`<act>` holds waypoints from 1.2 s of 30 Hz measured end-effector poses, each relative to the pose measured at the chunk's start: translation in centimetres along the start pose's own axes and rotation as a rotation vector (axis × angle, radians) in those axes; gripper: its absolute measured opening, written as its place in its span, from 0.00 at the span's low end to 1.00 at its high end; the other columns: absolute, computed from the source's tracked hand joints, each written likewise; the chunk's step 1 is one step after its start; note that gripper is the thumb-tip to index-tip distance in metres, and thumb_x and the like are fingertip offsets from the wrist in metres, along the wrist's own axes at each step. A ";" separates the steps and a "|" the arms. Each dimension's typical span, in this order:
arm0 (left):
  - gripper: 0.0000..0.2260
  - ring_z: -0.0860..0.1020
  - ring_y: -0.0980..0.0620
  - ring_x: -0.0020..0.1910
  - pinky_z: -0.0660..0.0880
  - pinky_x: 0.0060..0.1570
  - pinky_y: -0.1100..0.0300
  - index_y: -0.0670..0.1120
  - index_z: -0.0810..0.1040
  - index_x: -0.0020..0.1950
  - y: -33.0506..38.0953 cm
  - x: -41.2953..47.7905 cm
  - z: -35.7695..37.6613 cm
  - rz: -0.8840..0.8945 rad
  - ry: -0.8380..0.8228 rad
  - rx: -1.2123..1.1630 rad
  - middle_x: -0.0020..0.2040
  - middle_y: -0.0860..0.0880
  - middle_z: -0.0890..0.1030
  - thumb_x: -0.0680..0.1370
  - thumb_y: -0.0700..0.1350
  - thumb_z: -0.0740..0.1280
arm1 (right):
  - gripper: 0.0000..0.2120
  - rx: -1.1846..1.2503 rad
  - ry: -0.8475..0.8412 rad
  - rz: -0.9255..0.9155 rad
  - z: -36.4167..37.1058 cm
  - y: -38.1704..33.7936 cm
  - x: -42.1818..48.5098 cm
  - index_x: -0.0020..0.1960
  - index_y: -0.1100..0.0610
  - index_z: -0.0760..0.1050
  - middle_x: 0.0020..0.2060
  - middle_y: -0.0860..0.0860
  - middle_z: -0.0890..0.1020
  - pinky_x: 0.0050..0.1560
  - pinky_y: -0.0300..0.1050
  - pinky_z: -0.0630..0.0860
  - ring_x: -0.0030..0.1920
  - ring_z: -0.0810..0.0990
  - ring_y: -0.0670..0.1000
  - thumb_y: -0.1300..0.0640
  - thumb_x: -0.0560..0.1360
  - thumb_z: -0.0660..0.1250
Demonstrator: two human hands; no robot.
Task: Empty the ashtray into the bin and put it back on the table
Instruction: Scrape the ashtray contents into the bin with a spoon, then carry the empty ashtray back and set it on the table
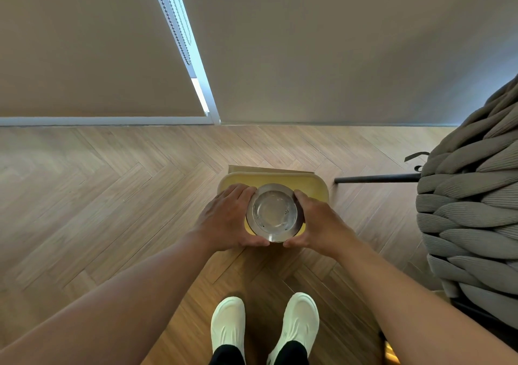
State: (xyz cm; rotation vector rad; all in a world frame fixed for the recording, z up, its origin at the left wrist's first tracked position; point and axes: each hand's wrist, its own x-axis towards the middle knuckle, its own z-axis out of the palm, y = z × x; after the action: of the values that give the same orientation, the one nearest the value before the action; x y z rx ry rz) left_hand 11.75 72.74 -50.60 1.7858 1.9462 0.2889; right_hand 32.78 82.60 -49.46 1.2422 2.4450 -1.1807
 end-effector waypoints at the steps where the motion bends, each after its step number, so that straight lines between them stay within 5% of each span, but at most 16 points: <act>1: 0.50 0.70 0.53 0.65 0.72 0.63 0.55 0.49 0.65 0.71 0.1 -0.1 -0.2 0.003 -0.003 -0.001 0.66 0.53 0.73 0.57 0.77 0.69 | 0.49 -0.001 0.002 -0.001 -0.1 -0.1 -0.1 0.70 0.51 0.61 0.61 0.49 0.77 0.59 0.52 0.78 0.59 0.78 0.51 0.46 0.57 0.84; 13: 0.49 0.71 0.54 0.65 0.72 0.64 0.55 0.51 0.64 0.71 3.7 -3.0 -6.1 0.012 -0.041 -0.011 0.68 0.54 0.72 0.58 0.77 0.69 | 0.49 -0.052 -0.005 -0.010 -4.4 -4.5 -5.0 0.72 0.52 0.61 0.63 0.49 0.74 0.62 0.50 0.76 0.61 0.74 0.49 0.43 0.59 0.82; 24: 0.48 0.71 0.55 0.63 0.72 0.63 0.58 0.53 0.64 0.71 10.6 -9.2 -17.1 0.035 -0.055 -0.040 0.66 0.55 0.72 0.57 0.77 0.67 | 0.46 -0.011 0.052 0.032 -10.5 -12.3 -14.8 0.67 0.40 0.60 0.60 0.40 0.73 0.57 0.41 0.74 0.58 0.73 0.43 0.34 0.55 0.78; 36: 0.44 0.73 0.57 0.56 0.75 0.55 0.59 0.56 0.67 0.66 17.4 -15.7 -29.2 0.084 -0.033 -0.069 0.62 0.55 0.76 0.56 0.74 0.73 | 0.46 -0.002 0.139 0.011 -17.2 -22.2 -24.9 0.68 0.48 0.64 0.60 0.47 0.75 0.59 0.47 0.75 0.58 0.74 0.48 0.40 0.56 0.81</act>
State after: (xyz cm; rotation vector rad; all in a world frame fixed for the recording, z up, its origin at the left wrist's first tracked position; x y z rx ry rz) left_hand 13.50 64.33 -14.14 1.8184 1.8196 0.3481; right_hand 35.87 71.82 -13.66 1.3794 2.5314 -1.1243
